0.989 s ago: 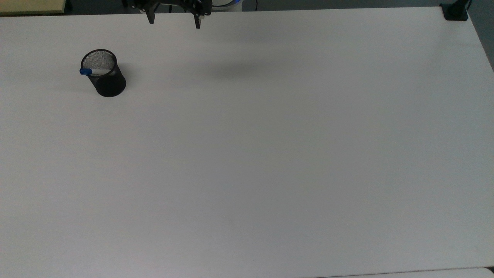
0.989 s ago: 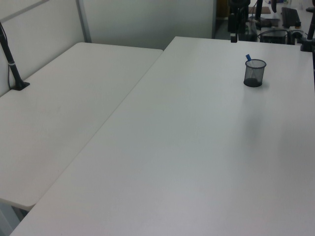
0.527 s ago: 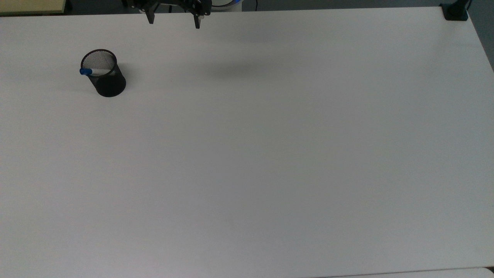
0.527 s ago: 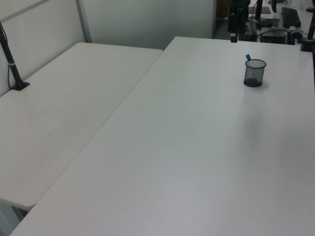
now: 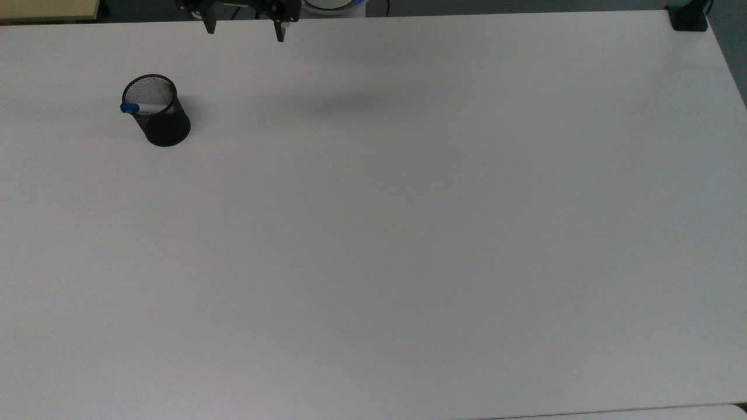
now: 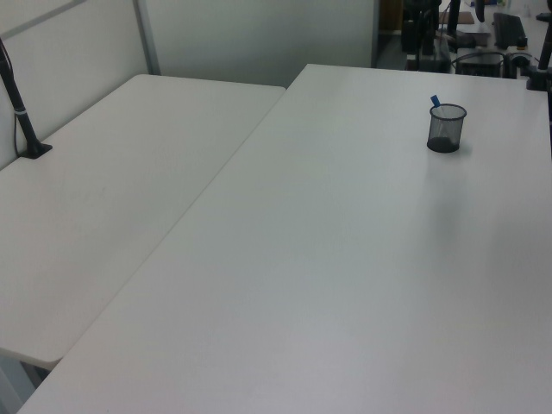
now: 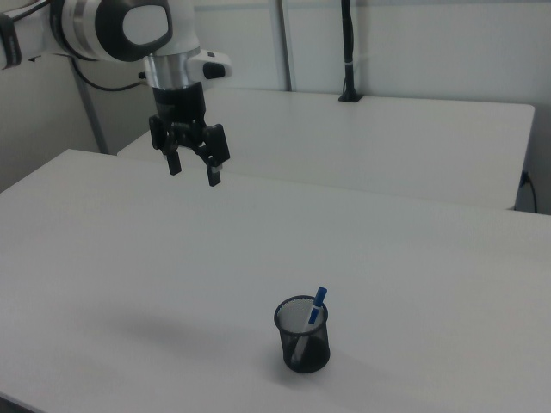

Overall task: Remove the marker
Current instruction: 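Move the gripper over the mesh cup and lower onto the marker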

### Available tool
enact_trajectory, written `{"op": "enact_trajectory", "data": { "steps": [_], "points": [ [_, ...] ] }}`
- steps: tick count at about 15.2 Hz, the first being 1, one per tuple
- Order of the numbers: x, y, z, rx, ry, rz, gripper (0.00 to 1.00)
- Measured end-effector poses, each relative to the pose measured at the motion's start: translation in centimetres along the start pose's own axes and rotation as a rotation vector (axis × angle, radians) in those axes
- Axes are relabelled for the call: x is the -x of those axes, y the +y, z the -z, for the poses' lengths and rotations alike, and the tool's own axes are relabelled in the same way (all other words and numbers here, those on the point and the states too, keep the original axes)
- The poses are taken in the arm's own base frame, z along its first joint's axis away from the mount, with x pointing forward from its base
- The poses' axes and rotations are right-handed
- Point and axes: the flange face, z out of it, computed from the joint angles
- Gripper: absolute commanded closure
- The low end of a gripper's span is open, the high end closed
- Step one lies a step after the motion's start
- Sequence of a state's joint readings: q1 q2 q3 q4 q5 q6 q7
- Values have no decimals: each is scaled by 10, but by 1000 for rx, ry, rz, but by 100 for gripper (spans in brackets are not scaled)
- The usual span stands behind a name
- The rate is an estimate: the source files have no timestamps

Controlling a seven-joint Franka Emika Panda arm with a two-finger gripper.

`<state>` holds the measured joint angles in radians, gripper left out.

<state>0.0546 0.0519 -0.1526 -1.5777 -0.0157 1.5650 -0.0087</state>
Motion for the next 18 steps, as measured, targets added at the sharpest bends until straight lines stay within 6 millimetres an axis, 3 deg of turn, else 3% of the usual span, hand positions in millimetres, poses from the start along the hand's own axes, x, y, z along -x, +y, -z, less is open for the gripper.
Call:
{"op": "enact_trajectory", "data": {
  "steps": [8,18],
  "points": [
    [3,92,-10,3,13,22,3],
    [-17,159,-80,40,41,-36,10]
  ]
}}
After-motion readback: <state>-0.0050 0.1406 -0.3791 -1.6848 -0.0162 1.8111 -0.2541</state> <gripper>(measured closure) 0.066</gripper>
